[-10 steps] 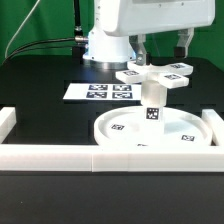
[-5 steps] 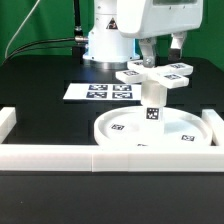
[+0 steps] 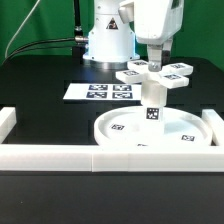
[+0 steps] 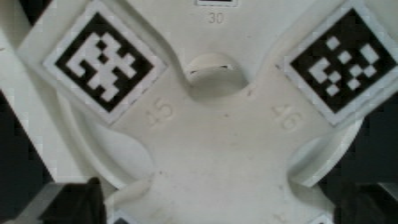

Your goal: Assemble round table

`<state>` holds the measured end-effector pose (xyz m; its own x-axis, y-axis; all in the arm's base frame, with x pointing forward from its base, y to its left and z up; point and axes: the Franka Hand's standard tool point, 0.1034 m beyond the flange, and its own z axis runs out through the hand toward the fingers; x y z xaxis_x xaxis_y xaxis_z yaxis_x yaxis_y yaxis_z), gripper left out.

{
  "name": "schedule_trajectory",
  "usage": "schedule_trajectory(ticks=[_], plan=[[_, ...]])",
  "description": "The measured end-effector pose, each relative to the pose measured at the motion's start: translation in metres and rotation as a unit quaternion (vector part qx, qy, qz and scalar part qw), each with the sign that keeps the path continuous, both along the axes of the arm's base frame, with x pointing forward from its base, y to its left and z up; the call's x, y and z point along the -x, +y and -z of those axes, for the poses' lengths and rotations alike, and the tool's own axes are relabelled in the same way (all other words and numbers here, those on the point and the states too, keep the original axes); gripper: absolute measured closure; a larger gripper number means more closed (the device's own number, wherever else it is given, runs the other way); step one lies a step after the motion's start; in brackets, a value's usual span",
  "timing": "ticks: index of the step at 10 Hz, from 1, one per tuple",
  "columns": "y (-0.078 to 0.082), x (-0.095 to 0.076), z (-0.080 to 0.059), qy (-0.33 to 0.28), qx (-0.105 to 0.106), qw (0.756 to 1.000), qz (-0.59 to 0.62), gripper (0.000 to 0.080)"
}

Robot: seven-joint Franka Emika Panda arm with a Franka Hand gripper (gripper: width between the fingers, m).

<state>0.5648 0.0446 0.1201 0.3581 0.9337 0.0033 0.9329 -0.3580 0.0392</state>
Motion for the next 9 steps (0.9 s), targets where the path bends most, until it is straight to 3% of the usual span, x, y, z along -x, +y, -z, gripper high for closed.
schedule_trajectory(ticks=[9], plan=[[-0.005, 0.005, 0.015, 0.013, 0.002, 1.000, 0.004, 0.0151]])
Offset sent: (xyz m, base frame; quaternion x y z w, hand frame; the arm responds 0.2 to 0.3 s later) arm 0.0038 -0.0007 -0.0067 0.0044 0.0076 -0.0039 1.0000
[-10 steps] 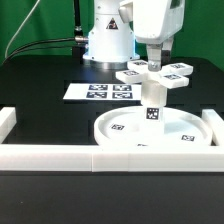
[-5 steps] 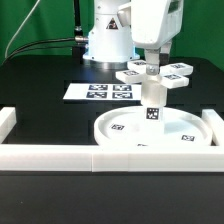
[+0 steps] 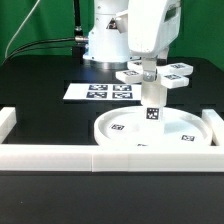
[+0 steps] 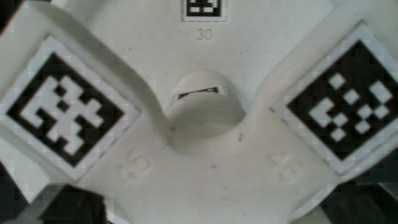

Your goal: Assemble round table

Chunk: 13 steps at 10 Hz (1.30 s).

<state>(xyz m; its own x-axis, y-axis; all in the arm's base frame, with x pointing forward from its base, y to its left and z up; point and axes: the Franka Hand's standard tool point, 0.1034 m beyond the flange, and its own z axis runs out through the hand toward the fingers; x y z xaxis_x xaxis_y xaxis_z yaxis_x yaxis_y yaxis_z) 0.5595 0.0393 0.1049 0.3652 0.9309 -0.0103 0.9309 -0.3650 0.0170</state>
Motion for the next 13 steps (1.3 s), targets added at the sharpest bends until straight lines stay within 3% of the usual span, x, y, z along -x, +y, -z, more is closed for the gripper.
schedule_trajectory(ticks=[2, 3, 4, 9, 11, 13], plan=[[-0.0001, -0.0007, -0.0004, -0.002, 0.000, 1.000, 0.000, 0.0197], [-0.0004, -0.0008, -0.0004, -0.002, 0.000, 1.000, 0.000, 0.0334], [-0.0005, -0.0008, -0.0004, -0.002, 0.000, 1.000, 0.001, 0.0360], [-0.0014, -0.0005, 0.0001, -0.003, -0.004, 0.991, 0.136, 0.0360], [-0.0071, -0.0010, 0.0005, -0.005, -0.011, 0.969, 0.246, 0.0359], [-0.0058, -0.0001, 0.0011, -0.008, -0.020, 0.931, 0.364, 0.0357]])
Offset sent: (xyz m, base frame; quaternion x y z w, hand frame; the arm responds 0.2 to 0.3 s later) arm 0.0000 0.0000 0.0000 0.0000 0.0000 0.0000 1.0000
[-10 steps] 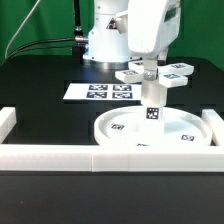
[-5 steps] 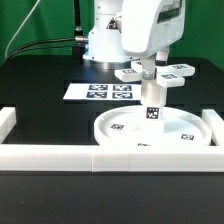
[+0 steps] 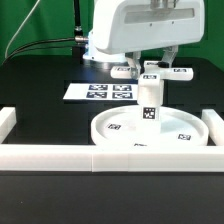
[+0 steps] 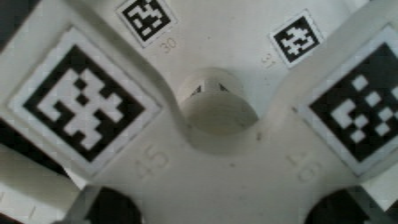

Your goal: Assemble round table

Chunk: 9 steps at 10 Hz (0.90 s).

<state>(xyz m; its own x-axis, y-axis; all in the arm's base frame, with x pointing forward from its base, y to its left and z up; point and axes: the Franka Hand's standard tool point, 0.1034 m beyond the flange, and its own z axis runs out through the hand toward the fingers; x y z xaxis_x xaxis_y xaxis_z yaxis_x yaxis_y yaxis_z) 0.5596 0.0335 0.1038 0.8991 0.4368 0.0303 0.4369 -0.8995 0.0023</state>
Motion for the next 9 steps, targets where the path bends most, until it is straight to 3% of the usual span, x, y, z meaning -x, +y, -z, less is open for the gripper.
schedule_trajectory(ticks=[3, 9], plan=[[0.0056, 0.0000, 0.0004, -0.003, -0.013, 0.985, 0.174, 0.0357], [0.0050, -0.0024, 0.0008, -0.007, -0.033, 0.903, 0.428, 0.0357]])
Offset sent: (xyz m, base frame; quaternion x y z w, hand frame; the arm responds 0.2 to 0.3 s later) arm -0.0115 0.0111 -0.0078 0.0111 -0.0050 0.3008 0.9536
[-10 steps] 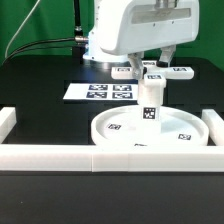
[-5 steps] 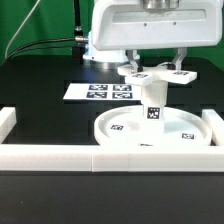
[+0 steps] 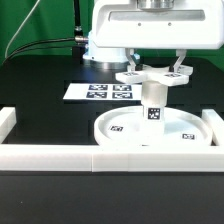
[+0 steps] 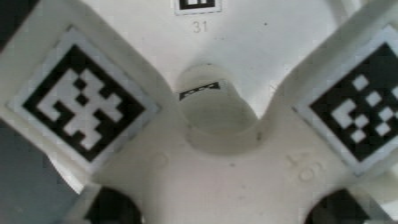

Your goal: Assemble round table

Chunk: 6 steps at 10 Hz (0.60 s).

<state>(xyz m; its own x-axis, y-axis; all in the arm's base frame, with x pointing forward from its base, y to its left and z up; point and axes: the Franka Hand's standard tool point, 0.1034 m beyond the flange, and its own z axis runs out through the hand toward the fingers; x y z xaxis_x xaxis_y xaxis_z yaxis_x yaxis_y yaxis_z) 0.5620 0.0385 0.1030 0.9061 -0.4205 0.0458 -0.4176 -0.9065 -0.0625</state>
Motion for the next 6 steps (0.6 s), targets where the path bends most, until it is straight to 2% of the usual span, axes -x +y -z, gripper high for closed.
schedule_trajectory(ticks=[4, 6], plan=[[-0.0006, 0.0002, 0.0007, 0.005, -0.018, 0.992, 0.126, 0.0357], [-0.0014, 0.0010, 0.0008, 0.012, -0.038, 0.971, 0.236, 0.0357]])
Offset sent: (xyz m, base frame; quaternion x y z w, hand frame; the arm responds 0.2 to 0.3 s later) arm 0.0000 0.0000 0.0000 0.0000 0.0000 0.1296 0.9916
